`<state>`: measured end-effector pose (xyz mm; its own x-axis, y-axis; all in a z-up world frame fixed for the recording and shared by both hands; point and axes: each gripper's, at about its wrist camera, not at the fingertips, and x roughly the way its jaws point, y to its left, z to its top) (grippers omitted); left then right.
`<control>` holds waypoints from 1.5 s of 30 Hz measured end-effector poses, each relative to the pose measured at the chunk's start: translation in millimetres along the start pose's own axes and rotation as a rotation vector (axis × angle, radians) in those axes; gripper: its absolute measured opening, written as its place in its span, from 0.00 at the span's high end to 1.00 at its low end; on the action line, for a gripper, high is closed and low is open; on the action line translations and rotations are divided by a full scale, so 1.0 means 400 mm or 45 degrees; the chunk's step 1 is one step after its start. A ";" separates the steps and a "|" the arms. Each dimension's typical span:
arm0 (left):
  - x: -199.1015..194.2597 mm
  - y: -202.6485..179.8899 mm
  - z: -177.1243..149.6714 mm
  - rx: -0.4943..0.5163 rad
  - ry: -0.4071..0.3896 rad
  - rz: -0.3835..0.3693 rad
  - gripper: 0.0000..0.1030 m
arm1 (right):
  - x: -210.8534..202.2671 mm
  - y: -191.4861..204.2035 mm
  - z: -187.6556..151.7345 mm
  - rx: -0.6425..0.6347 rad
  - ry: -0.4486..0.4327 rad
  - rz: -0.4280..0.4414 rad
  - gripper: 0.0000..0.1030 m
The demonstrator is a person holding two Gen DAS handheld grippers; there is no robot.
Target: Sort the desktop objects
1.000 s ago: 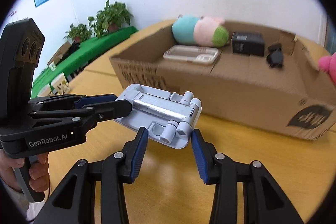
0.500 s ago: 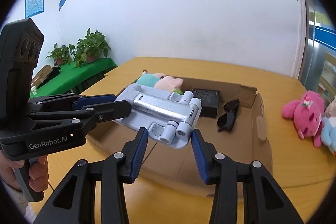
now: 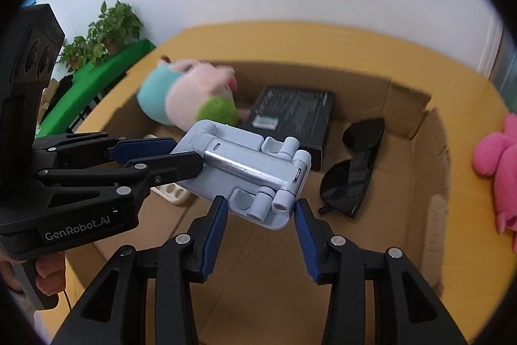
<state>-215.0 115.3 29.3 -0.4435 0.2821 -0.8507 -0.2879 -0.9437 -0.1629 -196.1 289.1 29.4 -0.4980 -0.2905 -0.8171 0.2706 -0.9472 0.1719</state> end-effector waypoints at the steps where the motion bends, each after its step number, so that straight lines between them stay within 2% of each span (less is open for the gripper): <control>1: 0.031 0.001 0.003 -0.002 0.045 0.007 0.70 | 0.030 -0.010 -0.002 0.013 0.051 0.008 0.59; 4: 0.096 0.005 -0.010 -0.027 0.134 0.011 0.70 | 0.087 -0.027 0.006 0.055 0.183 -0.007 0.59; 9: 0.136 0.015 -0.035 -0.055 0.237 0.021 0.71 | 0.150 -0.031 0.004 0.050 0.364 -0.025 0.58; 12: 0.127 0.036 -0.043 -0.107 0.264 -0.024 0.71 | 0.148 -0.019 0.000 0.052 0.364 -0.035 0.56; 14: 0.087 0.044 -0.051 -0.108 0.218 -0.037 0.71 | 0.136 -0.014 -0.005 0.066 0.343 -0.025 0.49; 15: 0.054 0.046 -0.056 -0.097 0.177 -0.042 0.71 | 0.110 -0.006 -0.009 0.064 0.312 -0.027 0.45; 17: -0.051 0.047 -0.077 -0.048 0.029 -0.023 0.69 | 0.037 0.013 -0.017 0.050 0.214 -0.046 0.39; 18: -0.120 0.048 -0.094 -0.016 -0.069 -0.001 0.62 | -0.008 0.024 -0.023 0.042 0.148 -0.058 0.34; 19: -0.182 0.051 -0.115 0.003 -0.157 0.027 0.43 | -0.072 0.042 -0.039 0.032 0.053 -0.069 0.29; 20: -0.240 0.056 -0.137 0.010 -0.246 0.059 0.30 | -0.126 0.057 -0.057 0.023 -0.031 -0.075 0.19; 21: -0.304 0.065 -0.172 0.010 -0.356 0.095 0.10 | -0.178 0.070 -0.080 0.019 -0.119 -0.088 0.17; 22: -0.356 0.073 -0.208 0.006 -0.461 0.130 0.00 | -0.229 0.081 -0.116 0.020 -0.207 -0.120 0.17; 25: -0.444 0.087 -0.316 0.010 -0.680 0.220 0.00 | -0.280 0.107 -0.207 0.020 -0.352 -0.238 0.14; 27: -0.454 0.104 -0.391 -0.010 -0.772 0.309 0.00 | -0.274 0.123 -0.255 0.001 -0.416 -0.288 0.14; 28: -0.444 0.104 -0.404 -0.016 -0.804 0.334 0.00 | -0.266 0.129 -0.285 0.004 -0.458 -0.299 0.14; 31: -0.390 0.116 -0.474 -0.043 -0.839 0.386 0.00 | -0.229 0.126 -0.334 0.039 -0.519 -0.332 0.14; 34: -0.328 0.125 -0.502 -0.054 -0.822 0.420 0.00 | -0.176 0.149 -0.347 -0.008 -0.512 -0.372 0.14; 39: -0.243 0.118 -0.500 -0.005 -0.743 0.495 0.00 | -0.159 0.143 -0.376 0.088 -0.567 -0.353 0.14; 41: -0.218 0.125 -0.506 -0.024 -0.710 0.485 0.00 | -0.158 0.142 -0.382 0.083 -0.592 -0.355 0.14; 43: -0.223 0.125 -0.515 -0.029 -0.754 0.493 0.00 | -0.157 0.141 -0.386 0.074 -0.612 -0.354 0.13; 45: -0.222 0.127 -0.514 -0.030 -0.751 0.485 0.00 | -0.157 0.142 -0.390 0.076 -0.623 -0.354 0.12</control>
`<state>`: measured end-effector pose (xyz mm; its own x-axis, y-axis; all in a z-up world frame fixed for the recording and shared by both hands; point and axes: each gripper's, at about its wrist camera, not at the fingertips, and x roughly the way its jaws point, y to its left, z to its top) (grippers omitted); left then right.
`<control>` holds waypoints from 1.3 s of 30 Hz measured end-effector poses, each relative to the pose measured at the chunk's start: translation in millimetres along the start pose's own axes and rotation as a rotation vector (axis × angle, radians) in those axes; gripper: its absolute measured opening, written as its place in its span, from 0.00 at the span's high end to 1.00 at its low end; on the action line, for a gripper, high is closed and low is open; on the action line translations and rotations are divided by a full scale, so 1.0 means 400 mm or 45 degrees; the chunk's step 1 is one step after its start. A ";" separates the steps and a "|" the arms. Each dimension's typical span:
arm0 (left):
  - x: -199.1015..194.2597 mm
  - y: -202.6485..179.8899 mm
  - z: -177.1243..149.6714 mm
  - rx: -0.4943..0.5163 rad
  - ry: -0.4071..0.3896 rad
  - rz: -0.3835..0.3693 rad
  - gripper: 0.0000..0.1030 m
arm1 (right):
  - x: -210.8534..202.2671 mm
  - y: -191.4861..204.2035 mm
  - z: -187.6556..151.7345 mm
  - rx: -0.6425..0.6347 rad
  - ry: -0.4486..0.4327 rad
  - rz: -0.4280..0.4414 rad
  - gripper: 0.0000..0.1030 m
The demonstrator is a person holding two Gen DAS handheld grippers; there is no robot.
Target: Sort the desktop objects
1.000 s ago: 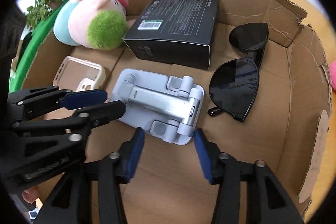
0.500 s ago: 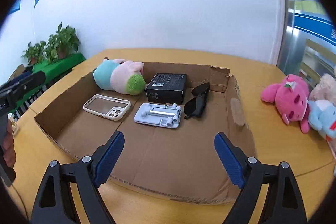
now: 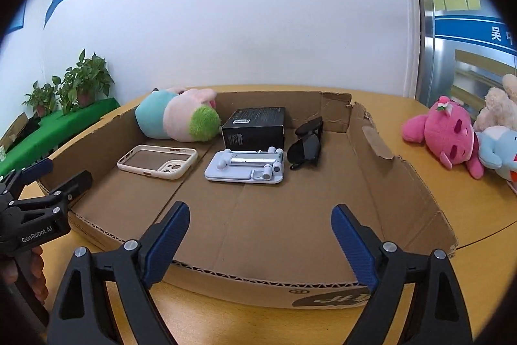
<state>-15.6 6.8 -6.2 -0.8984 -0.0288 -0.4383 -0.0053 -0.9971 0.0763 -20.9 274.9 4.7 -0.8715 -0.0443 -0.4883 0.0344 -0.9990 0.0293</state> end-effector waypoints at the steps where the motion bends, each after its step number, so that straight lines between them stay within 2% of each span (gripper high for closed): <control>1: 0.001 0.000 0.000 0.001 0.003 -0.001 0.00 | -0.002 0.001 -0.003 0.001 -0.016 -0.006 0.12; 3: 0.000 0.000 0.000 0.001 0.003 -0.002 0.00 | -0.008 0.004 -0.009 0.003 -0.046 -0.020 0.12; 39: -0.003 -0.002 -0.002 0.004 0.006 -0.006 0.00 | -0.004 0.003 -0.005 -0.002 -0.042 -0.018 0.10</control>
